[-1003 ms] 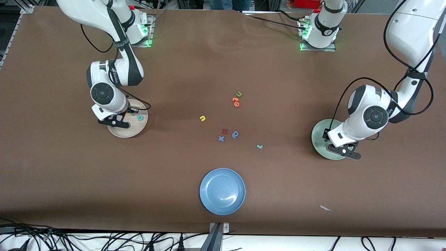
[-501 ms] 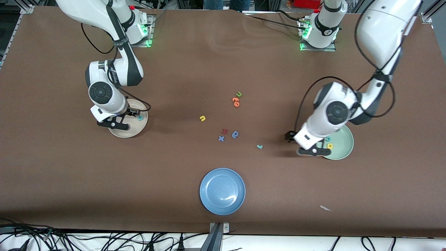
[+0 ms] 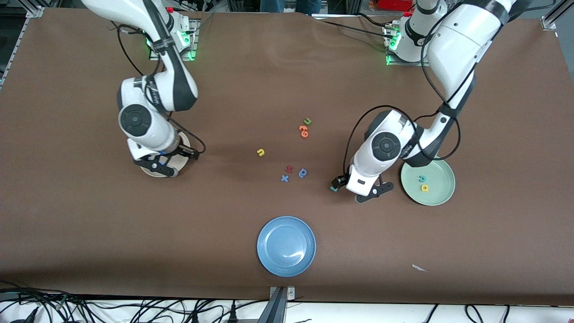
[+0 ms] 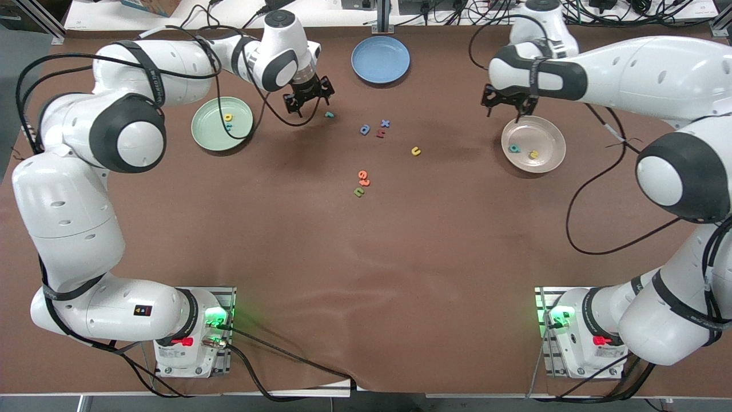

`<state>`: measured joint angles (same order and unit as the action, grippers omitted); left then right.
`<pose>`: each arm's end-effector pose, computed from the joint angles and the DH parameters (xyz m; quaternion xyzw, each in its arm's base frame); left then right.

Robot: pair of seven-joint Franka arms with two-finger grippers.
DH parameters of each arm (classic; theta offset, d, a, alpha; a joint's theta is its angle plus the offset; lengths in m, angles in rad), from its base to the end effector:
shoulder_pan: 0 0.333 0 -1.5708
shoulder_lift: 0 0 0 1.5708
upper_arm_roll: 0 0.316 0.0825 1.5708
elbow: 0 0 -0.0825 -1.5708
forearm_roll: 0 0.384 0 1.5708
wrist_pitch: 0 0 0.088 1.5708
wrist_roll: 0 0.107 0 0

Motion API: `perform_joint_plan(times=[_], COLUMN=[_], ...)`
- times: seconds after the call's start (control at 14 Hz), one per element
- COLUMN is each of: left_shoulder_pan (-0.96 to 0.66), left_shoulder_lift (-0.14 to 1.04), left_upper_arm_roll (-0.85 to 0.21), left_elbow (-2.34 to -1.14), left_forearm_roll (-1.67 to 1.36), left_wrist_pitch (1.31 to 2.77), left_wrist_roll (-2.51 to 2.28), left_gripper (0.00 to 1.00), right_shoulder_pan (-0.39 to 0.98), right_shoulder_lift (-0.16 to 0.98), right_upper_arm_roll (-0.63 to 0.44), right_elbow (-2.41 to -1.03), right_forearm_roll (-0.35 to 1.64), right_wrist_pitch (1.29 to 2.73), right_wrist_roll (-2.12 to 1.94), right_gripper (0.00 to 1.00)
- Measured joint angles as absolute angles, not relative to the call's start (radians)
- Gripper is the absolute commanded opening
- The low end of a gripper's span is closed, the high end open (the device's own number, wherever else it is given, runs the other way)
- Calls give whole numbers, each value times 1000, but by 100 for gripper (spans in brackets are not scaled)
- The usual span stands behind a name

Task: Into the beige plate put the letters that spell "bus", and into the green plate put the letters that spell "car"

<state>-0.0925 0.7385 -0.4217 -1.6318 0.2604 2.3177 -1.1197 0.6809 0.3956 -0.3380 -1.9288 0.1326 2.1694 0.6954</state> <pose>0.6201 -0.3025 0.2167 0.9641 0.2617 -0.0241 0.0377 0.5662 0.2165 0.2832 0.9761 -0.2074 -0.0496 0.0428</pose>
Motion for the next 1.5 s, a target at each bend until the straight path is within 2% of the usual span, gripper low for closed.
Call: perform_joint_plan(times=[0.14, 0.36, 0.43, 0.57, 0.72, 1.07, 1.22, 1.29, 1.36, 1.43, 1.5], left_shoulder_pan=[-117, -137, -142, -166, -198, -217, -217, -218, -220, -223, -227], left_shoulder_lift=[781, 831, 845, 866, 884, 890, 890, 890, 890, 890, 890], left_upper_arm_roll=[-421, -417, -412, -374, -336, -326, -326, -326, -326, -326, -326], left_elbow=[-1581, -1523, -1509, -1490, -1475, -1458, -1458, -1458, -1458, -1458, -1458], left_forearm_roll=[260, 260, 260, 260, 260, 260, 260, 260, 260, 260, 260], left_wrist_pitch=[2318, 2318, 2318, 2318, 2318, 2317, 2317, 2317, 2317, 2317, 2317], left_wrist_roll=[-1257, -1362, -1378, -1412, -1443, -1484, -1487, -1488, -1490, -1495, -1500], left_gripper=[100, 92, 87, 77, 70, 67, 65, 64, 63, 61, 59], right_shoulder_pan=[725, 804, 825, 859, 890, 938, 938, 937, 937, 937, 937], right_shoulder_lift=[448, 535, 562, 609, 646, 693, 703, 706, 707, 708, 709], right_upper_arm_roll=[-295, -268, -267, -266, -266, -265, -267, -268, -269, -269, -270], right_elbow=[-1868, -1787, -1764, -1735, -1732, -1731, -1731, -1731, -1731, -1731, -1731], right_forearm_roll=[146, 166, 193, 233, 244, 256, 256, 257, 257, 257, 257], right_wrist_pitch=[2170, 2183, 2190, 2229, 2257, 2324, 2364, 2373, 2377, 2379, 2380], right_wrist_roll=[915, 1129, 1175, 1223, 1258, 1343, 1346, 1346, 1346, 1346, 1346], right_gripper=[83, 75, 70, 67, 64, 60, 44, 31, 8, 3, 2])
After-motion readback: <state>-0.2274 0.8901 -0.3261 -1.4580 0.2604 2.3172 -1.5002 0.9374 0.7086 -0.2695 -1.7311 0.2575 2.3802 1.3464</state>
